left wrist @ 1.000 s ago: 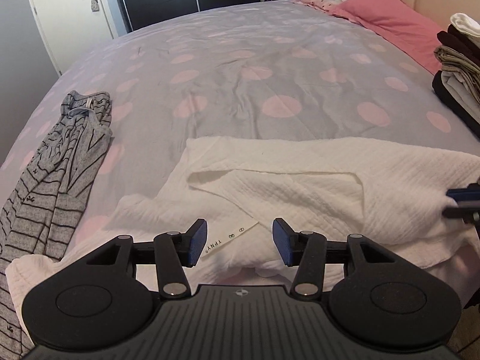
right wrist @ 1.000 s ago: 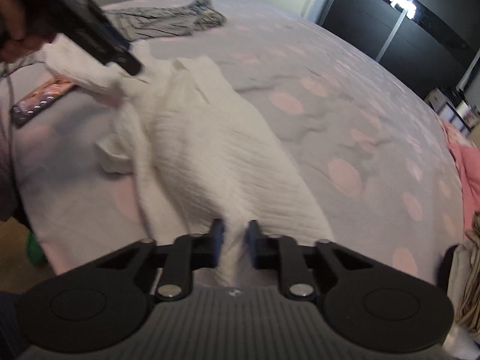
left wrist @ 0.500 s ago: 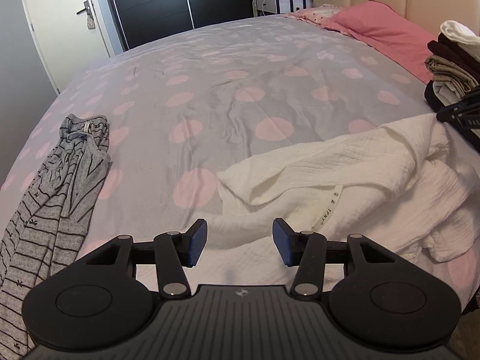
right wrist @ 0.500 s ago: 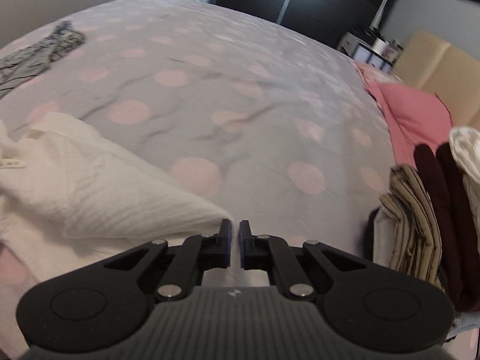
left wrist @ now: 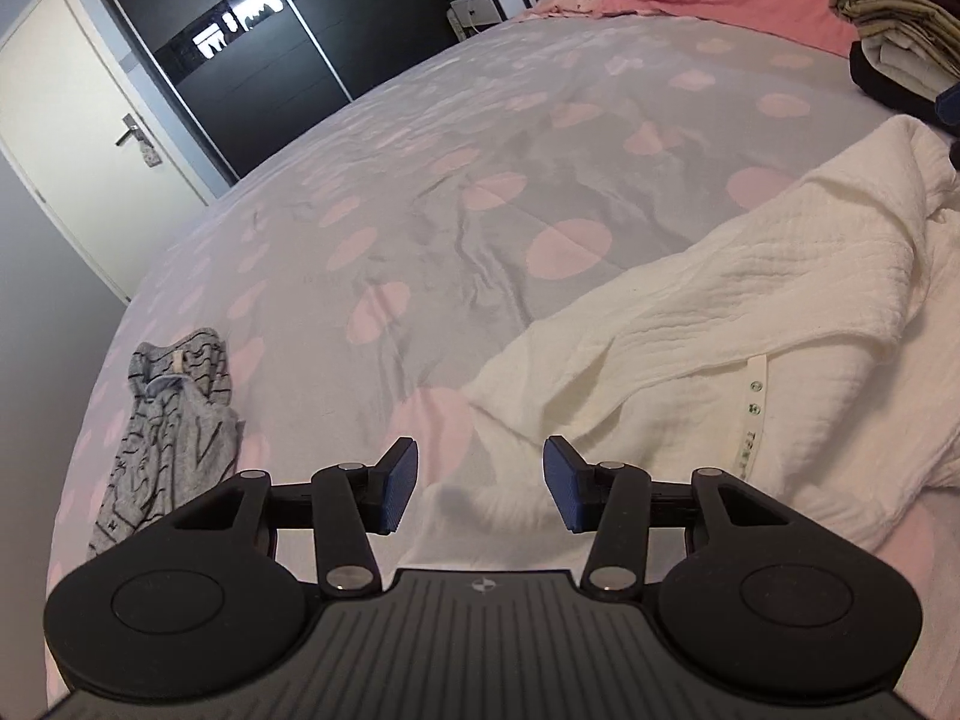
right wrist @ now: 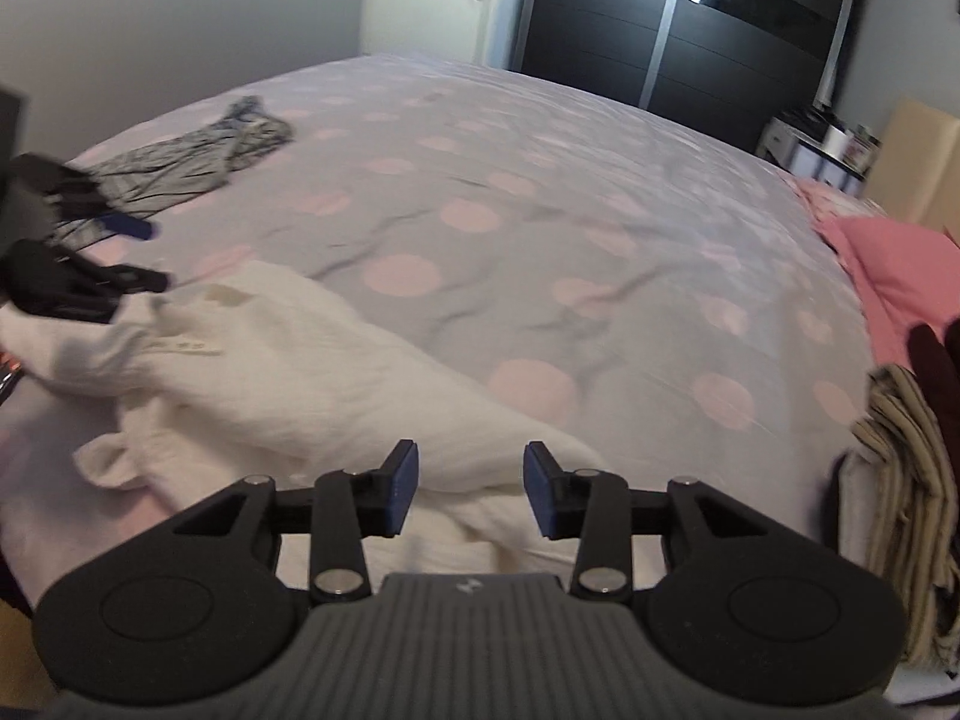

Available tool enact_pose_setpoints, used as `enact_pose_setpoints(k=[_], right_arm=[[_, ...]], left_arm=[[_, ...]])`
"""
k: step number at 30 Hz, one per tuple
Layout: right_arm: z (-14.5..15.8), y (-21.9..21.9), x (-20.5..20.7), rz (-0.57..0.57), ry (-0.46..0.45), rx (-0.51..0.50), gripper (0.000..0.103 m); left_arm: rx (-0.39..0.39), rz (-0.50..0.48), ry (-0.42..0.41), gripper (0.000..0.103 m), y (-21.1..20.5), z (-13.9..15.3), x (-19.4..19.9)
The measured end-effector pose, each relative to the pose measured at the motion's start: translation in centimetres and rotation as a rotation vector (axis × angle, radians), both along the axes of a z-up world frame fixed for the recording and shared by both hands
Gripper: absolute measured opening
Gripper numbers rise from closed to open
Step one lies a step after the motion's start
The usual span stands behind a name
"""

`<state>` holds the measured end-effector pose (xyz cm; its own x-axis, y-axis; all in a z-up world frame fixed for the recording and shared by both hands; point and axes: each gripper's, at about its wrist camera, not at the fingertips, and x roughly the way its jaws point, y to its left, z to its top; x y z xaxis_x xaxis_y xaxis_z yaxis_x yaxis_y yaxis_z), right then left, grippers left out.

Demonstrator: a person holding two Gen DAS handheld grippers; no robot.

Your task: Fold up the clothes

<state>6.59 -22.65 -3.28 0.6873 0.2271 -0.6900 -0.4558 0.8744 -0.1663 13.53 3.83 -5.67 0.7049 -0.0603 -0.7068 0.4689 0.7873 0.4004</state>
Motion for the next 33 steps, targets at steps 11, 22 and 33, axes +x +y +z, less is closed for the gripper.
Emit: enact_pose_setpoints(k=[11, 22, 33], right_arm=[[-4.6, 7.2, -1.9, 0.235, -0.069, -0.202, 0.059], [0.4, 4.0, 0.5, 0.111, -0.069, -0.14, 0.008], [7.5, -3.5, -0.6, -0.101, -0.156, 0.028, 0.007]], left_arm=[[-0.015, 0.025, 0.032, 0.045, -1.3, -1.1, 1.7], [-0.071, 0.039, 0.009, 0.045, -1.1, 0.7, 2.1], [-0.031, -0.049, -0.064, 0.045, -1.9, 2.4, -1.1]])
